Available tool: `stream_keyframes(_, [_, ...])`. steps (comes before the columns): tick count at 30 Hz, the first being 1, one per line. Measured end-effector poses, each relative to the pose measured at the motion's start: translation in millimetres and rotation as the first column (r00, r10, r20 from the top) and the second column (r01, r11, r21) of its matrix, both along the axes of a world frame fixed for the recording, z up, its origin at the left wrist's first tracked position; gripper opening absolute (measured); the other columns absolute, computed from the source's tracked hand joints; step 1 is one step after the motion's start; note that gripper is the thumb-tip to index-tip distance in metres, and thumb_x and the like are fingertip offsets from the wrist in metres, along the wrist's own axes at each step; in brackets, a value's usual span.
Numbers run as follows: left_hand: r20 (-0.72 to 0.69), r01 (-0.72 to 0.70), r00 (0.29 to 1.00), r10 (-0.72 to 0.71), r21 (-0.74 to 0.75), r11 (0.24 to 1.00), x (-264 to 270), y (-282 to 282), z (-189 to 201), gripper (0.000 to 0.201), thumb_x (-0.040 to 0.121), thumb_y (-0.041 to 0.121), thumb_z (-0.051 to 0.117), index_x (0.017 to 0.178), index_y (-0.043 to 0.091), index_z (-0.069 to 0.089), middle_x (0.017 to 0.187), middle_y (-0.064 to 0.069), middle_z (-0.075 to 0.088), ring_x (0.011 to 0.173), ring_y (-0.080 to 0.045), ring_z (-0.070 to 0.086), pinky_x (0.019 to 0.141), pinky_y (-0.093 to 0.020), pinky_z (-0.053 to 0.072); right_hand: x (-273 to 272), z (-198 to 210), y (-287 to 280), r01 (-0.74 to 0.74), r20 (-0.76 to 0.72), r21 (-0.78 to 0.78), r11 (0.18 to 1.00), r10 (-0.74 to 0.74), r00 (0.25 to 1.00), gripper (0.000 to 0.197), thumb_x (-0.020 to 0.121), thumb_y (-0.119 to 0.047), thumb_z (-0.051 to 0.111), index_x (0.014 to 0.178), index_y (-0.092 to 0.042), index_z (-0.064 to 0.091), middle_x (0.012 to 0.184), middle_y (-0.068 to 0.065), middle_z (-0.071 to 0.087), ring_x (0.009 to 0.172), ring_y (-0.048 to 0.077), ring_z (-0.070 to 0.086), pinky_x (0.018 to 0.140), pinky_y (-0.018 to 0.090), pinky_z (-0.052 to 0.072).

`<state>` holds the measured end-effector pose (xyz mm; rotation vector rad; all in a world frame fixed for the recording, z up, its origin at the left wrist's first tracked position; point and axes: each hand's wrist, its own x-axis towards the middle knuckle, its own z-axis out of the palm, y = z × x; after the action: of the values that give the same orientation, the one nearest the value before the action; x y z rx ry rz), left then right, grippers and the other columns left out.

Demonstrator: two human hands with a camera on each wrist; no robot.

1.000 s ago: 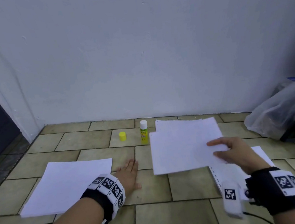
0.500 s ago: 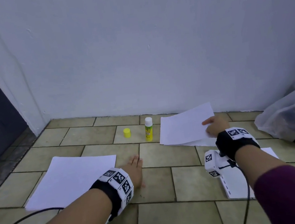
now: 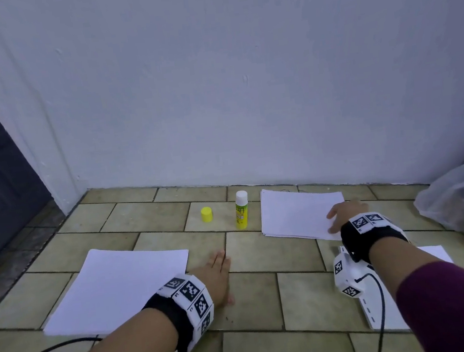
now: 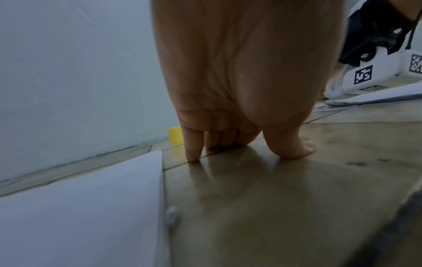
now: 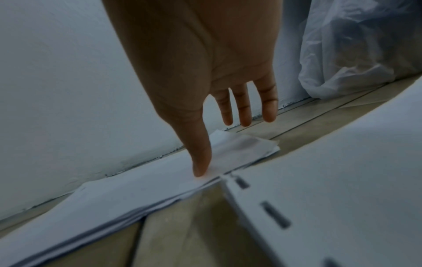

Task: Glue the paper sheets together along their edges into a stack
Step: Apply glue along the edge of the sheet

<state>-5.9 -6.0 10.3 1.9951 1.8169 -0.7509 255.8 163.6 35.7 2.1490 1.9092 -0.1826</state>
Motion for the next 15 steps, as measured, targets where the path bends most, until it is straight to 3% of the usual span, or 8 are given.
stream_keyframes(5, [0.011,0.001,1.0,-0.001,0.011,1.0,-2,-1,-2,0.085,0.1,0.042,0.042,0.15,0.002,-0.013,0.159,-0.014,-0.018,0.147,-0.025,-0.014,0.121,-0.04,0.006,2,5,0,-0.048,0.023,-0.027,0.998,0.049,0.999,0.043,0.089,-0.042,0.059,0.132,-0.038,0.051,0.142,0.007,0.039,0.132,0.027,0.038,0.108,0.034,0.034])
stream_keyframes(9, [0.006,-0.001,1.0,0.001,0.019,1.0,-1,-2,1,0.085,0.1,0.041,0.042,0.15,0.001,-0.012,0.159,-0.015,-0.017,0.147,-0.026,-0.014,0.12,-0.037,0.002,7,22,-13,-0.129,-0.036,0.06,0.99,0.131,0.991,0.049,0.096,-0.041,0.049,0.143,-0.028,0.04,0.149,0.004,0.036,0.137,0.02,0.034,0.113,0.03,0.028])
stream_keyframes(12, [-0.003,-0.003,1.0,0.003,0.006,1.0,-1,-2,0,0.085,0.1,0.043,0.04,0.149,-0.002,-0.012,0.158,-0.018,-0.017,0.148,-0.028,-0.013,0.121,-0.038,0.002,12,35,-38,-0.177,-0.166,0.019,0.984,0.178,0.97,0.074,0.089,-0.047,0.059,0.149,-0.018,0.025,0.153,0.002,0.032,0.138,0.019,0.034,0.112,0.028,0.028])
stream_keyframes(15, [-0.005,-0.014,1.0,0.014,-0.008,1.0,-1,-1,0,0.084,0.101,0.042,0.04,0.149,-0.002,-0.013,0.158,-0.018,-0.018,0.147,-0.028,-0.014,0.121,-0.039,0.004,15,42,-80,-0.27,-0.244,-0.14,0.953,0.231,0.942,0.104,0.081,-0.053,0.066,0.152,-0.009,0.004,0.159,0.007,0.014,0.145,0.022,0.018,0.115,0.032,0.023])
